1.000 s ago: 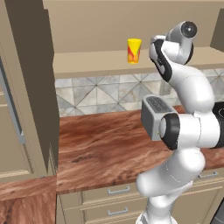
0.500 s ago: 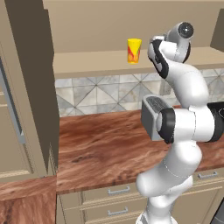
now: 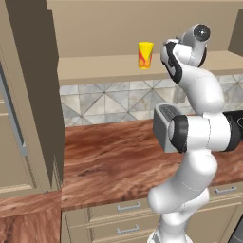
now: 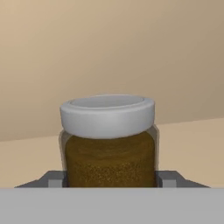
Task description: Take the cinnamon bottle from the cabinet and place it on the dining table, next to the plate with the cupcake. Then take the chocolate from the dining counter and place it on the cupcake plate.
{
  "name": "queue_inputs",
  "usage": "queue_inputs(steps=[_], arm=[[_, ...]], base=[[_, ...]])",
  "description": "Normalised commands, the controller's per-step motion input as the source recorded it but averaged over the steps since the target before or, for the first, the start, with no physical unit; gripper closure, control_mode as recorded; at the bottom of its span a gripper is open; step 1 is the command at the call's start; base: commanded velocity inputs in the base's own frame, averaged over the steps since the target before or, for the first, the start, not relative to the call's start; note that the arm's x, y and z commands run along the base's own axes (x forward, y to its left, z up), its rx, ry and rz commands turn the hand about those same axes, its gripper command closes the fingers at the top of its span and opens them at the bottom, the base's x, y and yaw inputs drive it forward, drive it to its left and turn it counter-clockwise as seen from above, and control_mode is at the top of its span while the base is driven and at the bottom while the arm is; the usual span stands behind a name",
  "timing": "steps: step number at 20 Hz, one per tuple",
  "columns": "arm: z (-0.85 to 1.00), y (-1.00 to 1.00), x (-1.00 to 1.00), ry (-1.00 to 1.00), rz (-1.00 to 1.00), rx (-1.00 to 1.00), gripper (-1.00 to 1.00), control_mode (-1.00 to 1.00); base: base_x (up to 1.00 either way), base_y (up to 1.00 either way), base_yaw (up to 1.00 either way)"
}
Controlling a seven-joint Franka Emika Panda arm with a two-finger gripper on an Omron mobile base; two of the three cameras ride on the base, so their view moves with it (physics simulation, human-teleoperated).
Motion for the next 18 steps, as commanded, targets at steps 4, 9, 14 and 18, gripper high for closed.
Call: queue_inputs(steps=[4, 9, 14, 18], arm=[[0.0, 0.01, -0.13, 0.0, 0.0, 0.0, 1.0, -1.0], [-0.05, 0.2, -0.83, -0.04, 0.07, -0.02, 1.0, -1.0], [-0.02, 0.27, -1.0, -0.09, 0.13, -0.03, 1.0, -1.0], [0.0, 0.15, -1.0, -0.11, 0.19, -0.01, 1.0, -1.0]], base=[[0.0, 0.0, 0.0], [0.0, 0.0, 0.0], [0.0, 0.0, 0.0], [0.0, 0.0, 0.0]])
